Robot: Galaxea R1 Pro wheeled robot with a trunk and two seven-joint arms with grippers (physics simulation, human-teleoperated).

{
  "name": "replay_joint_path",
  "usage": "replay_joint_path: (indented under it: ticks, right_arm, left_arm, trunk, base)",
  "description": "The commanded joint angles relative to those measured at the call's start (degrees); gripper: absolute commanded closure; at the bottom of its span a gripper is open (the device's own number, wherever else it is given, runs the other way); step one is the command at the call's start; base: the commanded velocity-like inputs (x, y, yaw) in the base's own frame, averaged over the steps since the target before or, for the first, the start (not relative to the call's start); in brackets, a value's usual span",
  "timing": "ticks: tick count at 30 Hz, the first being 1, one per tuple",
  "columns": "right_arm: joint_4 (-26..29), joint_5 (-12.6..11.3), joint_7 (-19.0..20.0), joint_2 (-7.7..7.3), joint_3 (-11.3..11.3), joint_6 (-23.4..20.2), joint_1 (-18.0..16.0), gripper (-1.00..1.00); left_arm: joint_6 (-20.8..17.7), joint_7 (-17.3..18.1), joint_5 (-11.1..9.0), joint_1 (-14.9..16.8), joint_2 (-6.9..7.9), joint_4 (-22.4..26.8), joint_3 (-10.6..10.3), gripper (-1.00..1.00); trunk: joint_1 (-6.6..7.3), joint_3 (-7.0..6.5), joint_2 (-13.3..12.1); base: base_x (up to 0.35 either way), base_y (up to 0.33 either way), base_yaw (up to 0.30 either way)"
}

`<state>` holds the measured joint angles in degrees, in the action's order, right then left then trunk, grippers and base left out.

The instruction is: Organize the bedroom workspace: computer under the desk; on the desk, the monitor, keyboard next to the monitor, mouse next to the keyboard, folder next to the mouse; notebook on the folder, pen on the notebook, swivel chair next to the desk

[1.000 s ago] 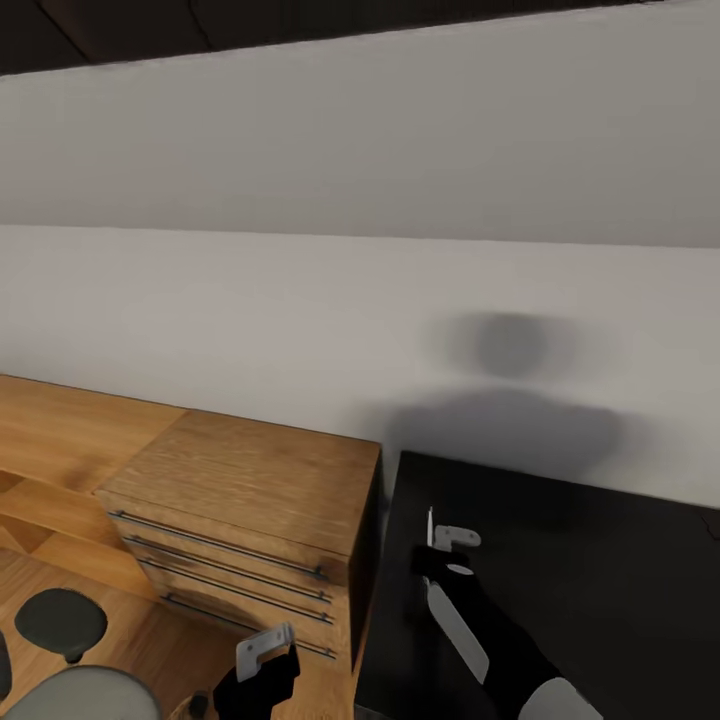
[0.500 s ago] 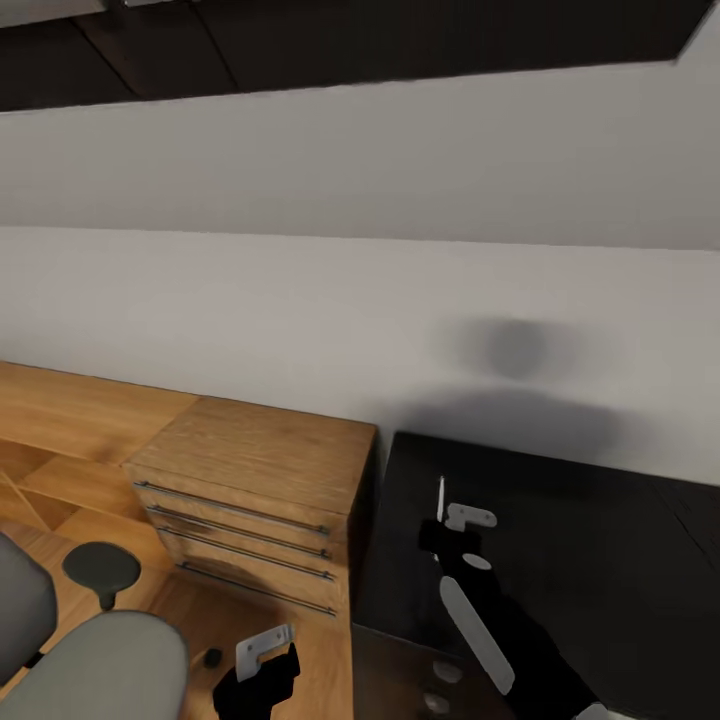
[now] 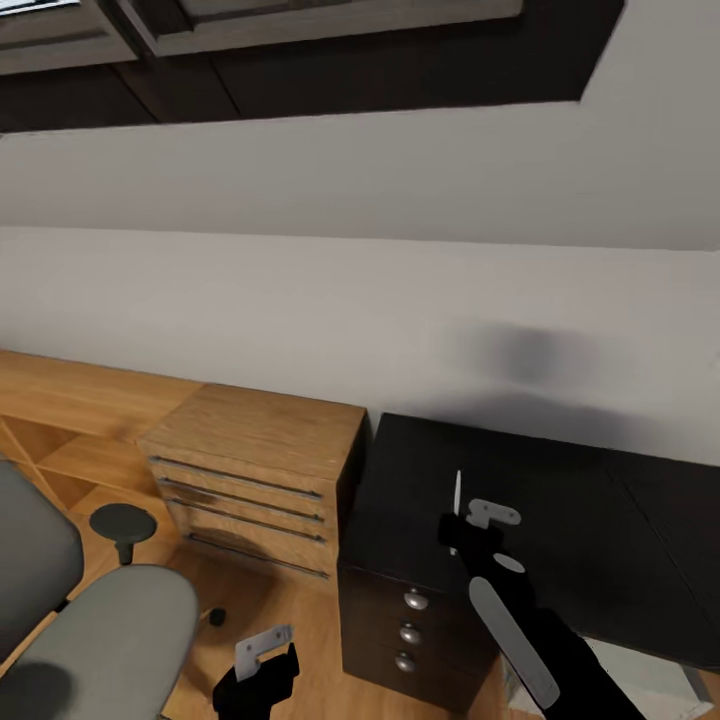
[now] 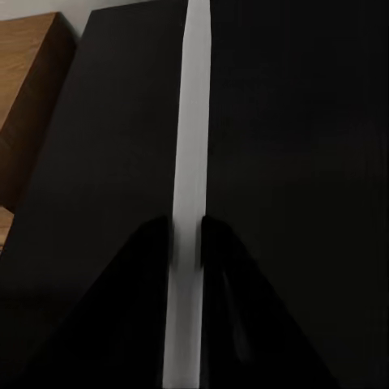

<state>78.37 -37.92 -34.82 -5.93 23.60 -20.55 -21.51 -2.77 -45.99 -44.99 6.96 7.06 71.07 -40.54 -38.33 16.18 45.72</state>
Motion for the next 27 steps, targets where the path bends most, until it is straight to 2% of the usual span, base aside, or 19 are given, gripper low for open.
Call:
replay_joint_path:
  ticks: [1,11,12,13,14,15,16,17,18,21,22,24,27]
  right_arm:
    - [0.16,-0.53,-0.42,-0.17,0.12,-0.11,-0.08,1.00]
    - [0.29,-0.75,-0.42,-0.47,-0.54,-0.10,-0.06,1.00]
    - [0.32,-3.62,-0.51,-2.42,-6.28,-0.63,-0.03,1.00]
    - [0.31,-6.30,-0.51,-3.06,-8.98,-2.15,-0.03,1.00]
    - [0.31,-7.23,-0.51,-3.36,-9.92,-2.88,-0.03,1.00]
    - [0.30,-8.96,-0.48,-3.96,-11.84,-4.49,-0.03,1.00]
    - [0.30,-10.97,-0.45,-4.64,-14.80,-6.80,-0.03,1.00]
    - [0.30,-11.78,-0.44,-4.92,-16.78,-8.26,-0.03,1.00]
    - [0.30,-12.64,-0.43,-5.21,-21.21,-12.12,-0.03,1.00]
    - [0.30,-13.03,-0.29,-5.36,-28.48,-19.18,-0.03,1.00]
    - [0.30,-13.03,-0.24,-5.39,-29.95,-20.40,-0.03,1.00]
    - [0.30,-12.98,-0.20,-5.54,-31.36,-21.52,-0.03,1.00]
    - [0.28,-12.92,-0.18,-5.98,-32.22,-22.21,-0.03,1.00]
  left_arm:
    - [-0.30,-0.41,-0.10,0.07,0.05,0.08,-0.15,-1.00]
    - [-0.29,-0.39,-0.48,0.07,0.07,-0.26,0.22,-1.00]
    - [-0.42,-0.26,-0.75,0.07,-0.03,-8.64,-0.09,-1.00]
    - [-0.37,-0.25,-0.78,0.07,-0.04,-10.60,-0.13,-1.00]
    - [-0.36,-0.25,-0.78,0.07,-0.02,-10.89,-0.10,-1.00]
    - [-0.34,-0.25,-0.84,0.07,0.00,-11.36,-0.04,-1.00]
    - [-0.32,-0.26,-0.91,0.07,0.03,-11.90,0.03,-1.00]
    - [-0.28,-0.29,-0.93,0.07,0.04,-12.40,0.06,-1.00]
    - [-0.19,-0.31,-0.83,0.07,0.02,-13.76,0.02,-1.00]
    - [-0.14,-0.33,-0.74,0.07,-0.02,-14.73,-0.05,-1.00]
    - [-0.14,-0.33,-0.73,0.07,-0.03,-14.86,-0.06,-1.00]
    - [-0.13,-0.33,-0.72,0.07,-0.03,-14.97,-0.09,-1.00]
    - [-0.13,-0.33,-0.75,0.07,-0.03,-15.08,-0.16,-1.00]
  trunk:
    - [0.25,-0.10,-0.34]
    - [2.44,-1.90,-4.36]
    - [2.66,-2.11,-4.76]
    - [2.88,-2.33,-5.16]
    - [3.10,-2.56,-5.56]
    - [3.32,-2.78,-5.96]
    - [3.54,-3.00,-6.36]
    - [3.76,-3.23,-6.76]
    - [3.76,-3.28,-6.76]
    - [3.76,-3.41,-6.76]
    - [3.76,-3.46,-6.76]
    - [3.76,-3.56,-6.76]
    - [3.76,-3.72,-6.76]
  base:
    - [-0.319,-0.121,0.000]
    - [-0.065,-0.027,0.000]
    - [0.000,0.000,-0.199]
    - [0.000,0.000,-0.227]
    - [0.000,0.000,-0.233]
    - [0.000,0.000,-0.241]
    - [0.000,0.000,-0.249]
    - [0.000,0.000,-0.251]
    - [0.000,0.000,-0.254]
    - [0.000,0.000,-0.255]
    - [0.000,0.000,-0.256]
    - [0.000,0.000,-0.256]
    - [0.000,0.000,-0.256]
